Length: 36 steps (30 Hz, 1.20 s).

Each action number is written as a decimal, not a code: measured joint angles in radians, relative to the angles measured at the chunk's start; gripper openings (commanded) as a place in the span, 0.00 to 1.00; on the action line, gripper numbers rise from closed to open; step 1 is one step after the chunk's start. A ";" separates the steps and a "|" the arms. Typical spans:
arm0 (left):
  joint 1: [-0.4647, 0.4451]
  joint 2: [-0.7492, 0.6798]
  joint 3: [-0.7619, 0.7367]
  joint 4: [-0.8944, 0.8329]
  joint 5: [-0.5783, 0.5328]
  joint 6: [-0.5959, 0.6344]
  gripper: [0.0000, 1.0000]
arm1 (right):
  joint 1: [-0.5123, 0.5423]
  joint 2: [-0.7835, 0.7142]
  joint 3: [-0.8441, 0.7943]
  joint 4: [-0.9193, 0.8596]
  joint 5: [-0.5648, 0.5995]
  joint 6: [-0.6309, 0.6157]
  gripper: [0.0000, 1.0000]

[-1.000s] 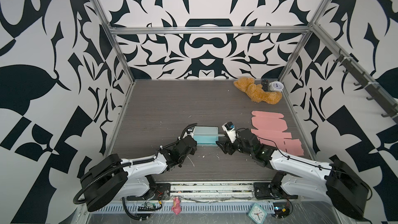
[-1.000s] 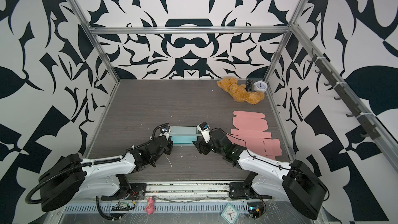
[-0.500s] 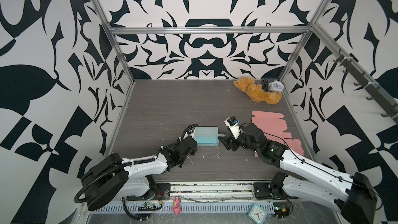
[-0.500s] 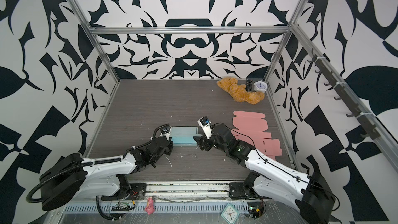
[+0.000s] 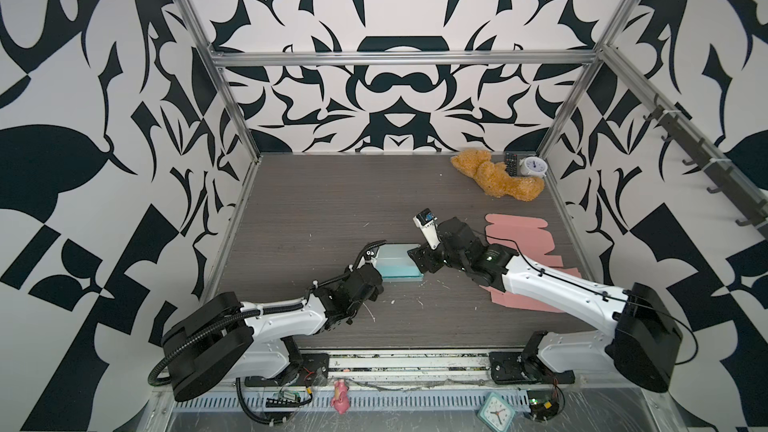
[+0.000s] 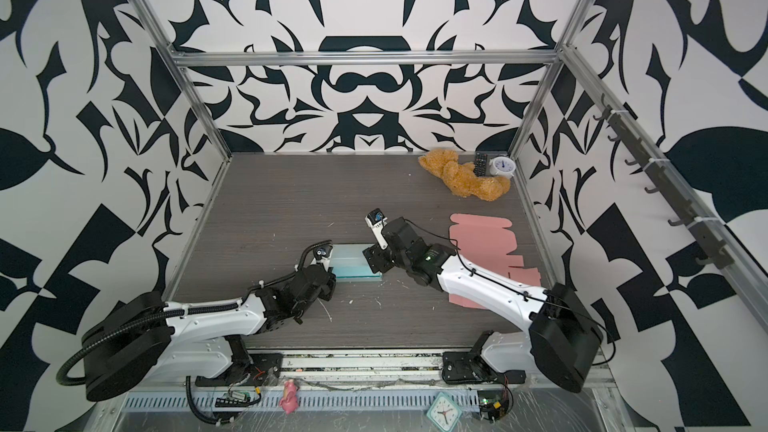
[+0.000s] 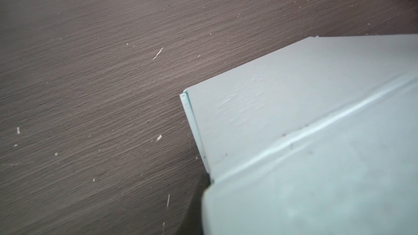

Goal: Fold the paper box

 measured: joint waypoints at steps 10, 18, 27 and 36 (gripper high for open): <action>-0.026 -0.061 0.027 -0.111 0.037 -0.061 0.60 | -0.012 0.063 0.000 0.023 -0.012 0.000 0.84; -0.031 -0.173 0.133 -0.430 0.114 -0.200 0.78 | -0.022 0.082 0.000 0.045 -0.023 0.001 0.83; -0.034 -0.377 0.169 -0.713 0.235 -0.278 0.88 | -0.026 0.113 0.000 0.048 -0.028 0.001 0.83; -0.034 -0.335 0.291 -0.791 0.243 -0.284 0.91 | -0.026 0.114 -0.015 0.049 -0.031 0.001 0.83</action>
